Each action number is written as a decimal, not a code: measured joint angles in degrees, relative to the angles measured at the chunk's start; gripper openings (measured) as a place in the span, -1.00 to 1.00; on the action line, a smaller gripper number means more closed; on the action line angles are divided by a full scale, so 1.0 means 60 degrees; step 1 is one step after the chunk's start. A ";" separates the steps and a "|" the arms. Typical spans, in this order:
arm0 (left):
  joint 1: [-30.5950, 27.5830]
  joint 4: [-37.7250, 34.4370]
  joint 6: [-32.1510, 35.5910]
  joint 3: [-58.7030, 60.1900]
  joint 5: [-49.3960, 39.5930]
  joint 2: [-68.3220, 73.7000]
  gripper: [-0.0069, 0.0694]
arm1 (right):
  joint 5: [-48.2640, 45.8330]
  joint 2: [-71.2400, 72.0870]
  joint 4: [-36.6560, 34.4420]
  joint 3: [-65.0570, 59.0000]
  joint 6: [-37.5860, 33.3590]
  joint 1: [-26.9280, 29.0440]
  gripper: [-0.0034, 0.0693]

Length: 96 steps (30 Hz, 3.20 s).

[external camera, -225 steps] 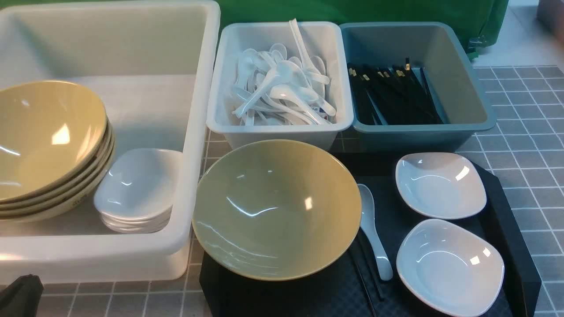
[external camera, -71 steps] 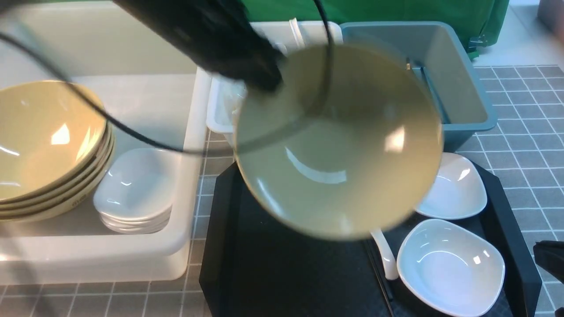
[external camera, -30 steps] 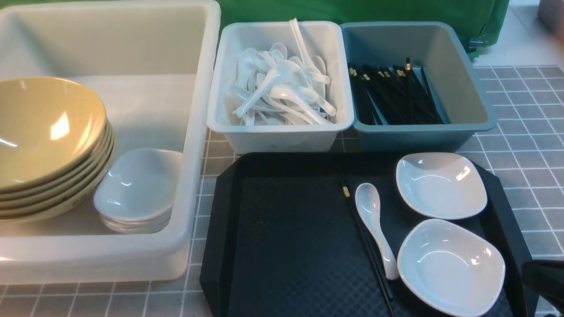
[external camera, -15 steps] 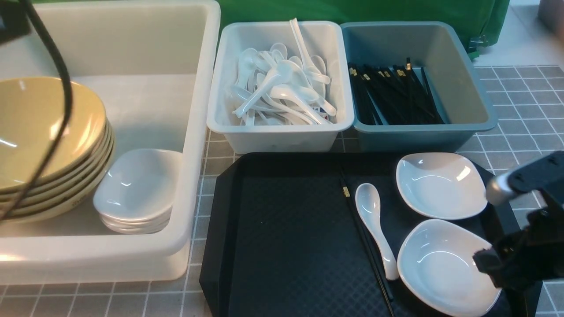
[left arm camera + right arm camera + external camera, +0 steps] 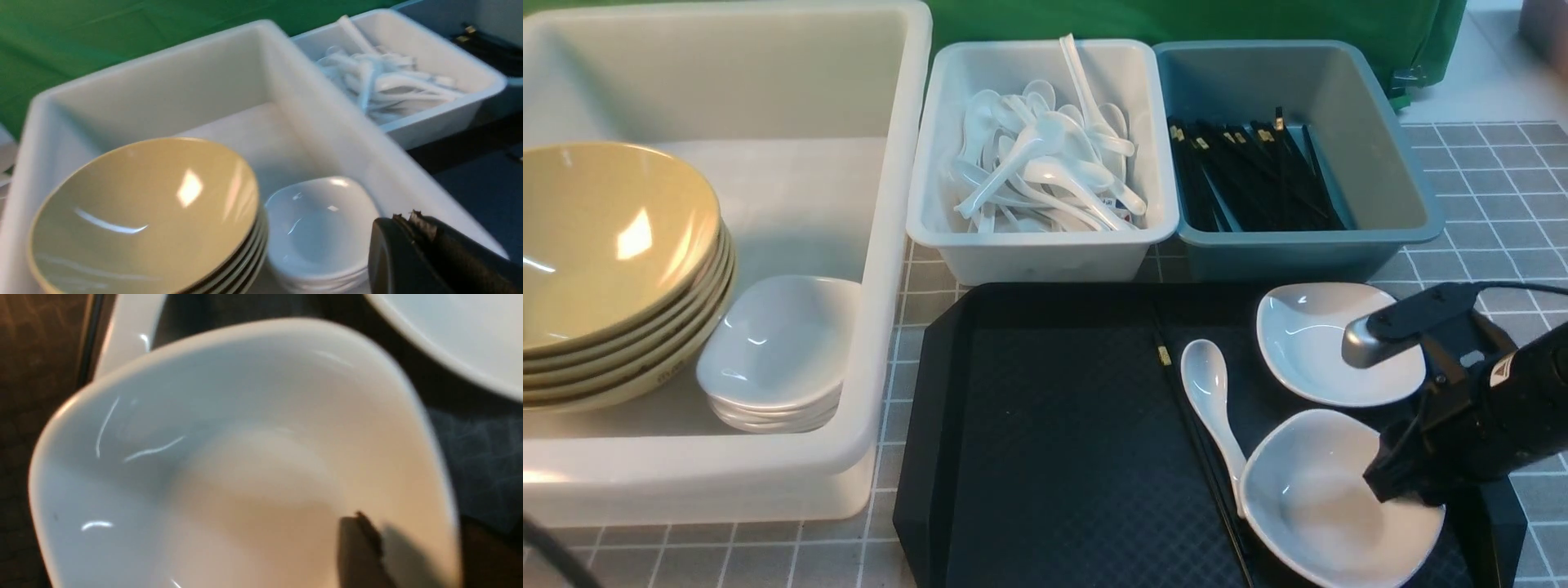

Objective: On grey table put chopsticks spoon bowls plates into blue grey white boxes.
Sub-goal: 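Reach for and grasp the small white dish on the black tray, then place the white bowl into the white bin on top of the stacked bowls with the right gripper, then reach for and grasp the small white dish on the black tray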

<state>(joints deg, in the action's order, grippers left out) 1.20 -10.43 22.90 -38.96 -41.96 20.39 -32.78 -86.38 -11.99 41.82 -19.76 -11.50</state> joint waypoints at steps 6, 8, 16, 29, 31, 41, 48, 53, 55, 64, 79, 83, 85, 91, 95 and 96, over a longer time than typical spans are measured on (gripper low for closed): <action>0.0000 0.2528 -0.2297 0.1154 0.0092 -0.1391 -0.85 | -0.1191 0.0381 -0.0293 0.0781 -0.0404 0.0009 -0.65; 0.0000 0.3429 -0.3370 0.1682 0.0169 -0.1980 -0.85 | -0.1806 0.0868 -0.1072 0.1451 -0.0975 0.0009 -0.71; 0.0000 0.3784 -0.4497 0.2869 0.0814 -0.2970 -0.84 | -0.2268 0.1568 -0.4144 0.3911 -0.2297 -0.0533 -0.73; 0.0000 0.3784 -0.4537 0.3061 0.1751 -0.3003 -0.84 | 0.0850 -0.2375 -0.7866 0.7189 -0.5378 -0.4743 -0.73; 0.0000 0.3784 -0.4537 0.3073 0.1795 -0.3003 -0.84 | 0.1424 -0.3261 -0.7944 0.7873 -0.5528 -0.5109 -0.71; 0.0000 0.3784 -0.4544 0.3089 0.1800 -0.3003 -0.84 | 0.1919 -0.4597 -0.7735 0.8775 -0.5688 -0.5336 -0.01; 0.0000 0.3784 -0.4554 0.3099 0.1800 -0.3003 -0.84 | -0.0989 -0.2556 -0.3488 0.8793 -0.2731 -0.4182 0.23; 0.0000 0.3784 -0.4571 0.3099 0.1800 -0.3003 -0.84 | -0.2304 -0.1266 -0.0148 0.7914 0.0195 -0.2969 0.23; 0.0000 0.3784 -0.4571 0.3099 0.1800 -0.3003 -0.84 | -0.2414 -0.0687 0.0626 0.6287 0.1197 -0.1763 0.23; 0.0000 0.3784 -0.4603 0.3276 0.2145 -0.3003 -0.84 | -0.0337 -0.0579 0.0025 0.2090 0.1163 0.0435 0.15; 0.0000 0.3815 -0.4603 0.3879 0.3492 -0.3003 -0.84 | 0.1386 -0.2170 -0.1519 0.1878 -0.0309 -0.0066 -0.82; 0.0000 0.3916 -0.4603 0.3879 0.3519 -0.3003 -0.84 | 0.0467 -0.1748 -0.1760 0.1887 -0.0830 -0.0566 -0.79; 0.0000 0.3950 -0.4603 0.3879 0.3522 -0.3003 -0.84 | 0.0349 -0.1307 -0.1760 0.1887 -0.0788 -0.0543 -0.71; 0.0000 0.3959 -0.4603 0.3879 0.3522 -0.3003 -0.84 | 0.0341 -0.0328 -0.1499 0.1887 -0.0161 0.0315 -0.11; 0.0000 0.3959 -0.4603 0.3879 0.3522 -0.3003 -0.84 | 0.0364 -0.0670 -0.1324 0.1857 -0.0052 0.0897 0.27; 0.0000 0.3968 -0.4603 0.3879 0.3522 -0.3003 -0.84 | 0.0399 -0.0939 -0.1304 0.1857 0.0044 0.1014 0.36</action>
<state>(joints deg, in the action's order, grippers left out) 1.20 13.37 -4.72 -15.69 -20.82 2.37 -30.39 -92.02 -19.81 52.96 -19.50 -5.42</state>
